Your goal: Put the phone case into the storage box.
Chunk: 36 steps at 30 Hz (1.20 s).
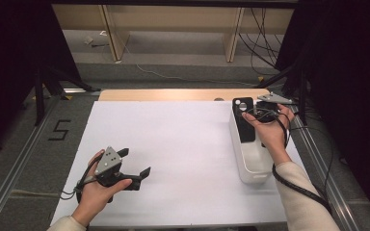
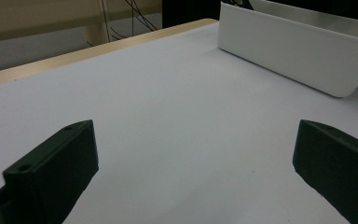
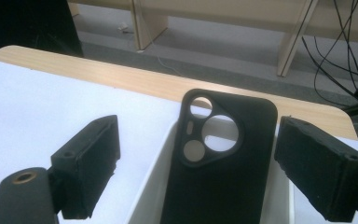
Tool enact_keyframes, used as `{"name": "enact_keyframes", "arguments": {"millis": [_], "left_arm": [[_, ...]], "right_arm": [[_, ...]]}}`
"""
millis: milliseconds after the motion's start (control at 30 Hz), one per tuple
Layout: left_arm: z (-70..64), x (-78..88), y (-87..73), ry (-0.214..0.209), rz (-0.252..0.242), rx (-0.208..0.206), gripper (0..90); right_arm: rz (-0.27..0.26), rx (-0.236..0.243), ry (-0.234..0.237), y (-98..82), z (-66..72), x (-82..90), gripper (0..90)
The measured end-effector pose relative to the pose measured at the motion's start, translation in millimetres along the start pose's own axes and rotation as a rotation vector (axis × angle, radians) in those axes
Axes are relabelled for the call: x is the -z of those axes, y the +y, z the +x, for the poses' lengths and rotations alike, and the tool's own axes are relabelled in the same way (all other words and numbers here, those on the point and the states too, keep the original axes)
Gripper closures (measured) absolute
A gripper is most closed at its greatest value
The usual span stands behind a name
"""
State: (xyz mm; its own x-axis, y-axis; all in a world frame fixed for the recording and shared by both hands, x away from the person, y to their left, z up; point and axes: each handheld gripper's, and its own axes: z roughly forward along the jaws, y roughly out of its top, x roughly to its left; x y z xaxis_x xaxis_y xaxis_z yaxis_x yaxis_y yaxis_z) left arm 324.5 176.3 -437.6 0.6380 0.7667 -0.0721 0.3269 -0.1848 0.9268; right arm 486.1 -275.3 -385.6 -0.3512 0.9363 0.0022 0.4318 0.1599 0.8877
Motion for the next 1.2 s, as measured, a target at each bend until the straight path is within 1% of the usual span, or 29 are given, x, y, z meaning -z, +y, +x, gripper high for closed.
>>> {"name": "enact_keyframes", "arguments": {"millis": [33, 167, 433, 633, 767, 1167, 1200], "left_arm": [[0.1, 0.1, 0.1, -0.001, 0.000, -0.004, 0.0], [0.2, 0.1, 0.0, 0.001, 0.000, 0.000, 0.0], [0.7, 0.3, 0.2, 0.001, 0.000, -0.004, 0.0], [0.7, 0.4, 0.1, 0.002, 0.001, -0.005, 0.0], [0.4, 0.3, 0.2, 0.002, 0.000, -0.004, 0.0], [1.0, 0.5, 0.2, 0.007, -0.001, -0.003, 0.0], [1.1, 0.6, 0.2, 0.006, 0.000, -0.004, 0.0]], "right_arm": [[-0.001, 0.001, 0.003, 0.2, 0.7, 1.2, 15.2], [-0.004, 0.002, 0.019, -0.7, 3.6, 5.3, 15.3], [-0.002, -0.001, 0.044, -4.3, 9.1, 12.8, 15.3], [-0.013, -0.003, 0.072, -4.3, 15.2, 23.1, 15.2], [-0.023, 0.006, 0.086, -6.0, 18.0, 29.3, 15.3], [-0.036, 0.018, 0.132, -11.1, 26.5, 45.6, 15.3], [-0.036, 0.014, 0.136, -11.6, 27.2, 47.0, 15.3]]}}
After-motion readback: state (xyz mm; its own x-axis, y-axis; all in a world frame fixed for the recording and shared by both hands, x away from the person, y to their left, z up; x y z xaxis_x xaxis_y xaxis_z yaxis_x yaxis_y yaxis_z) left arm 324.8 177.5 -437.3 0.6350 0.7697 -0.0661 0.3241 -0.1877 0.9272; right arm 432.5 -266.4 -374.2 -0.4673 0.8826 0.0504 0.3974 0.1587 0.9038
